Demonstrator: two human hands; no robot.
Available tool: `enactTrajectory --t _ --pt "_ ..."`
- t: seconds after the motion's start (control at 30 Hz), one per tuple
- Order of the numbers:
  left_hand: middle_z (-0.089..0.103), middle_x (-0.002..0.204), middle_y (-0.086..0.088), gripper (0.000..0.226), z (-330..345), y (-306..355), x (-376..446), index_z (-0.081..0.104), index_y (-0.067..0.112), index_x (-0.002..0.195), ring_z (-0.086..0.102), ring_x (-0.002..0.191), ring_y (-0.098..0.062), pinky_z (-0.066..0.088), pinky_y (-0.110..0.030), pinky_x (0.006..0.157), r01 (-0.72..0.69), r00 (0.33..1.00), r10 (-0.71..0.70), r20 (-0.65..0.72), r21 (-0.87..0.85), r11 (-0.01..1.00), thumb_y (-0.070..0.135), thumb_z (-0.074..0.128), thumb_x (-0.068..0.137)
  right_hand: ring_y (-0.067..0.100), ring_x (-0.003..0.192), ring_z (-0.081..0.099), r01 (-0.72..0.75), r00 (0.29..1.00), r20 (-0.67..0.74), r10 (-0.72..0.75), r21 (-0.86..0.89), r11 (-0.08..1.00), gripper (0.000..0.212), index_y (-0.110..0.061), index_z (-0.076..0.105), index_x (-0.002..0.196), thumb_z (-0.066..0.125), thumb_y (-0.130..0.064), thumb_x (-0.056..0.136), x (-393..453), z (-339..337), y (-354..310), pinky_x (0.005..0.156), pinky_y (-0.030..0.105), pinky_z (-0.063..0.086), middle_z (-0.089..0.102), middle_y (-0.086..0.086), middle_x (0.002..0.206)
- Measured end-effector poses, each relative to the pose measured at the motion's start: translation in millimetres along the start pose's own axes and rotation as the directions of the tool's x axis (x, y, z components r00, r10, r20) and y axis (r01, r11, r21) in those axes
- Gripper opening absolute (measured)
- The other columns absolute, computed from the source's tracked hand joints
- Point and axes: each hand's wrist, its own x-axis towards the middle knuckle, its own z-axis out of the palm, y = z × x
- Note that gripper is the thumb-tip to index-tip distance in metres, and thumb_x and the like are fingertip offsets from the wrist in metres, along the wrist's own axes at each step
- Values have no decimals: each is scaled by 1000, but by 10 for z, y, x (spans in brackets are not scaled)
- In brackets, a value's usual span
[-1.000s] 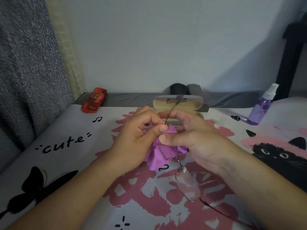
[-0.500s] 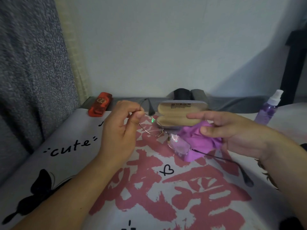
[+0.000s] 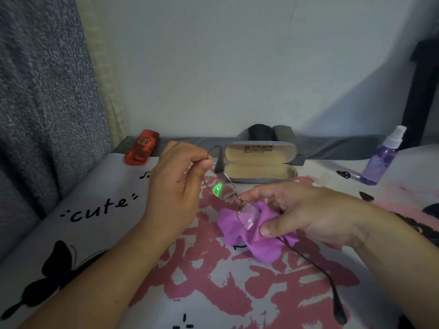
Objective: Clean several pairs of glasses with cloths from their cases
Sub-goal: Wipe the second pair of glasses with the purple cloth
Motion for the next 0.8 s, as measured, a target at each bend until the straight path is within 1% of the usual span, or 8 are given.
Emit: enactTrajectory --t 0.1,0.23,0.3,0.47,0.57,0.6,0.67,0.8 --pt "58 85 7 15 21 -11 -17 63 13 88 57 82 -20 46 -31 76 27 999 -27 33 10 1000 16 55 101 53 108 62 -8 1000 -19 8 -31 999 60 -29 65 125 76 9 79 61 86 18 106 63 45 71 27 114" --pt "57 84 11 13 20 -23 -17 61 18 90 55 84 -8 44 -24 77 92 995 -90 43 -34 995 22 55 101 33 105 72 2 997 -71 -4 -24 1000 49 -24 66 122 71 9 86 71 107 19 94 35 57 73 23 112" --pt "58 87 16 9 24 -25 -13 60 21 91 54 84 -2 44 -21 77 110 993 -108 37 -58 992 21 57 100 26 106 73 14 998 -62 -12 25 1000 39 -15 68 121 65 9 90 59 111 11 94 29 57 76 14 110" --pt "59 89 15 15 4 -62 -3 58 24 92 56 83 0 45 -18 78 157 987 -158 -6 -70 985 11 60 100 23 108 72 46 997 -75 -37 127 991 37 -14 67 124 60 7 94 74 113 -7 97 32 55 76 11 114" --pt "60 89 13 15 0 -53 7 58 22 92 56 84 0 45 -19 79 143 990 -144 -7 -56 988 9 61 99 36 114 68 25 999 -28 -21 151 988 51 -21 65 126 59 16 91 58 96 -18 99 44 55 71 20 121" --pt "61 89 12 14 6 -42 7 59 21 92 56 84 -1 44 -19 79 128 992 -128 2 -49 991 9 61 99 38 110 69 13 1000 -20 -11 129 992 55 -22 65 125 60 19 88 47 97 -21 91 42 59 68 24 123" --pt "60 89 12 10 21 -19 1 61 18 92 55 85 -1 43 -19 79 107 994 -107 23 -42 993 10 60 99 28 92 71 -13 1000 -26 14 66 998 60 -23 65 125 65 21 84 35 112 -25 68 26 58 69 26 119" --pt "61 88 9 8 41 -4 -16 61 17 93 57 85 -5 47 -26 78 123 992 -121 31 -89 988 13 60 99 17 73 68 -34 996 -88 32 -16 999 59 -25 65 120 74 16 79 26 168 -61 60 19 52 71 24 95"
